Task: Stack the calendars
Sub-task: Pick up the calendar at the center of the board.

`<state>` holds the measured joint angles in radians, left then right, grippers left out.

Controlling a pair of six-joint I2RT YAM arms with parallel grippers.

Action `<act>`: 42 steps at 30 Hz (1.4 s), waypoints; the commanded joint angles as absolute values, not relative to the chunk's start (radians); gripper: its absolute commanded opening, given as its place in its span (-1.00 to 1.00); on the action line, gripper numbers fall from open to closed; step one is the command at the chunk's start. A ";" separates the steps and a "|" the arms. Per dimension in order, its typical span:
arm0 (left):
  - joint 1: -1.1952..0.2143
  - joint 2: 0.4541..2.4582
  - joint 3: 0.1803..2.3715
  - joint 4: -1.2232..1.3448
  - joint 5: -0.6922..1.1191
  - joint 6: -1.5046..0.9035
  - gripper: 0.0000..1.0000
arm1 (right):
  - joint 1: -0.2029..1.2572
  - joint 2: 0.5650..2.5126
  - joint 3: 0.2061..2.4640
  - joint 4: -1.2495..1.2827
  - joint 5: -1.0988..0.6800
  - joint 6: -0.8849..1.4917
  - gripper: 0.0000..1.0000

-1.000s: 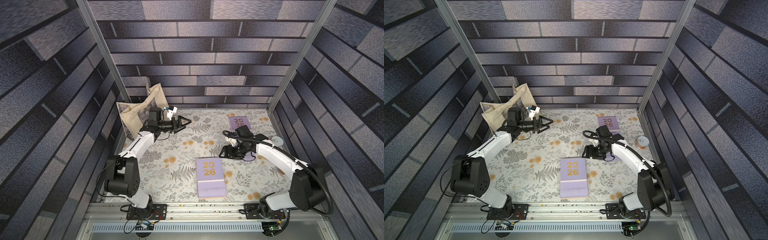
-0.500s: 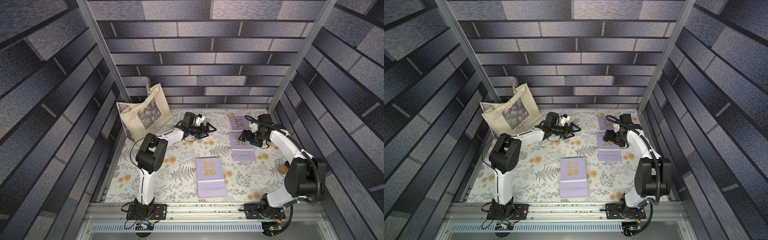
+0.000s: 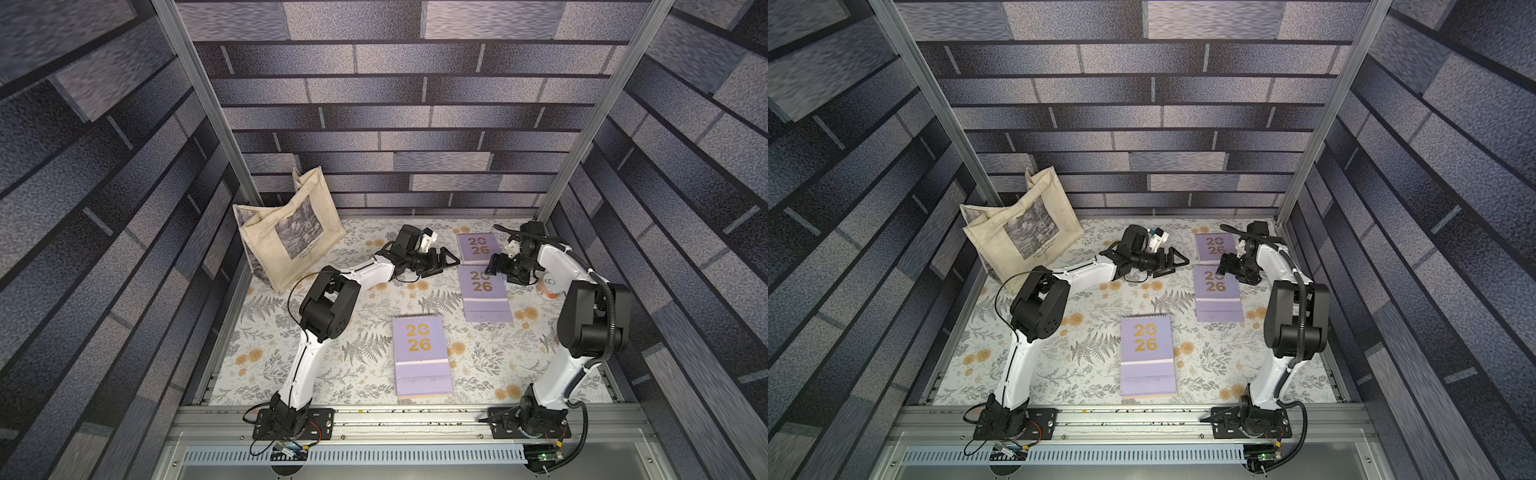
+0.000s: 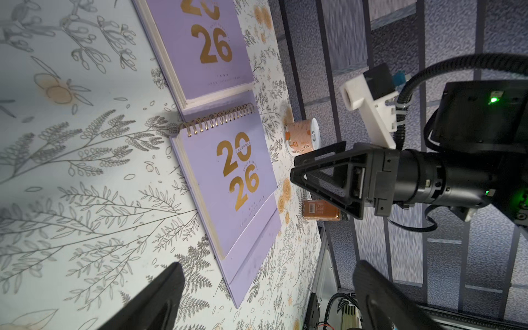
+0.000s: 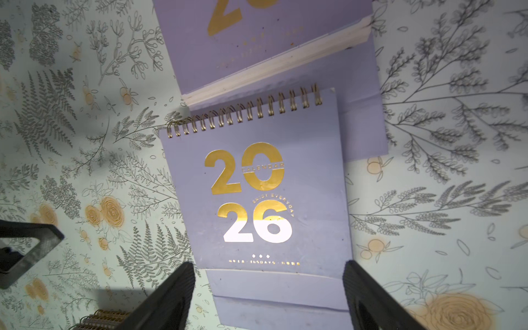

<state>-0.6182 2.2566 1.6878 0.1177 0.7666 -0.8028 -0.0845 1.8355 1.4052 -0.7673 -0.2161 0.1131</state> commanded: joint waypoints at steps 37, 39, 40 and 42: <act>-0.726 2.489 1.932 -0.069 0.625 -0.761 0.89 | -0.193 1.994 1.344 -0.601 -0.400 0.064 0.69; -0.726 2.496 1.932 -0.044 0.631 -0.786 0.89 | -0.192 1.997 1.337 -0.592 -0.414 0.068 0.68; -0.726 2.500 1.931 -0.030 0.636 -0.797 0.89 | -0.193 1.999 1.335 -0.589 -0.416 0.072 0.68; -0.726 2.509 1.933 0.000 0.638 -0.827 0.89 | -0.192 2.003 1.330 -0.583 -0.433 0.075 0.68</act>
<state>-0.7204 2.4725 1.9186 -0.0265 0.6464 -0.7727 -0.1947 1.9820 1.3510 -0.5945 -0.4007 0.0681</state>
